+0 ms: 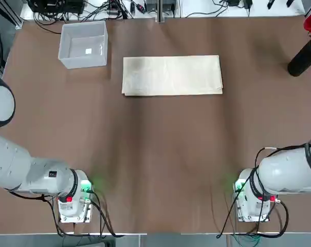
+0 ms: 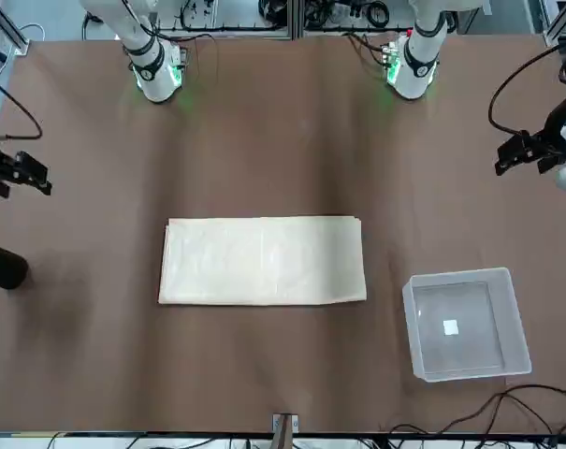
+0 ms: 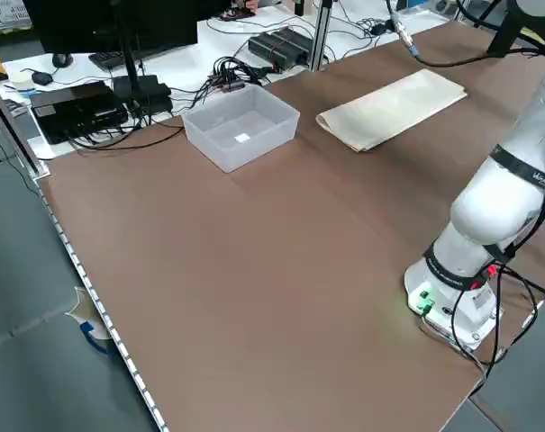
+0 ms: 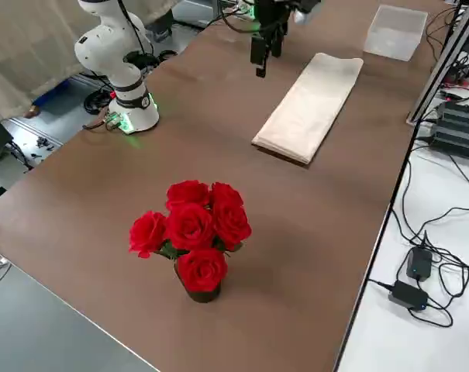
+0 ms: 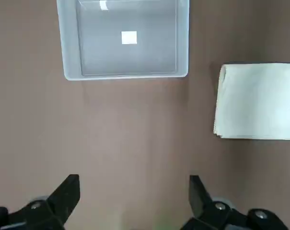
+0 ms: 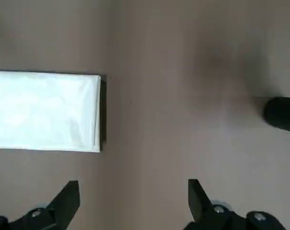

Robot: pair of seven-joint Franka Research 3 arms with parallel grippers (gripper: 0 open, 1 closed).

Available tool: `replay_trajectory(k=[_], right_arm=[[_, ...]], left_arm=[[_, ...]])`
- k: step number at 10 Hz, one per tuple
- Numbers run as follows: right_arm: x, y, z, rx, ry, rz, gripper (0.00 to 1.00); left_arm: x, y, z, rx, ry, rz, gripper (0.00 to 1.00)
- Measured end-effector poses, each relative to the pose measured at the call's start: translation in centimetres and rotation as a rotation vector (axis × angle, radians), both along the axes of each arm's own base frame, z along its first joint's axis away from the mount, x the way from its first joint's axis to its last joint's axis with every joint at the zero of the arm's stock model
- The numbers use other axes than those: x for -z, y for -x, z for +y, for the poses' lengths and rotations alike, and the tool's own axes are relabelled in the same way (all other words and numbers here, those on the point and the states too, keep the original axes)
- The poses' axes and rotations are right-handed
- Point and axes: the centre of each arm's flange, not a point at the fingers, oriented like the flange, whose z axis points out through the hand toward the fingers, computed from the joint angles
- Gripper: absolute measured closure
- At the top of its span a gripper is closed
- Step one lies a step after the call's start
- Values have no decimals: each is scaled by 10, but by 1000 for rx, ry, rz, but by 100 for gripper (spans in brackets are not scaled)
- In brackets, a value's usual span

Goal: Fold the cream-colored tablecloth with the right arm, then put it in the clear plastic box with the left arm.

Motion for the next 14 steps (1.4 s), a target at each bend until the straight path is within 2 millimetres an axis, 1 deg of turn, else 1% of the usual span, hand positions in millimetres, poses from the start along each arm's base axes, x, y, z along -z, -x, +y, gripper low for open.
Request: replay_trajectory(k=[2, 4, 5, 7, 9, 11, 12, 14], right_arm=[[43, -17, 3, 3, -39, 66, 0], [93, -33, 9, 17, -121, 141, 0], [116, -39, 11, 23, -143, 172, 0], [153, -48, 16, 41, -206, 224, 0], [185, -58, 17, 54, -218, 232, 0], [208, -70, 20, 62, -217, 197, 0], [220, -72, 21, 67, -215, 182, 0], [249, -66, 21, 79, -211, 194, 0]], left_arm=[[0, 0, -1, 2, 0, 0, 0], [1, -1, -4, 8, 0, 2, 0], [2, -1, -5, 9, 0, 3, 0], [2, -1, -5, 9, 0, 4, 0], [2, -1, -4, 15, 0, 4, 0], [2, -1, -1, 31, 1, 3, 0], [2, -1, -1, 36, 1, 3, 0], [2, -1, -1, 39, 1, 3, 0]])
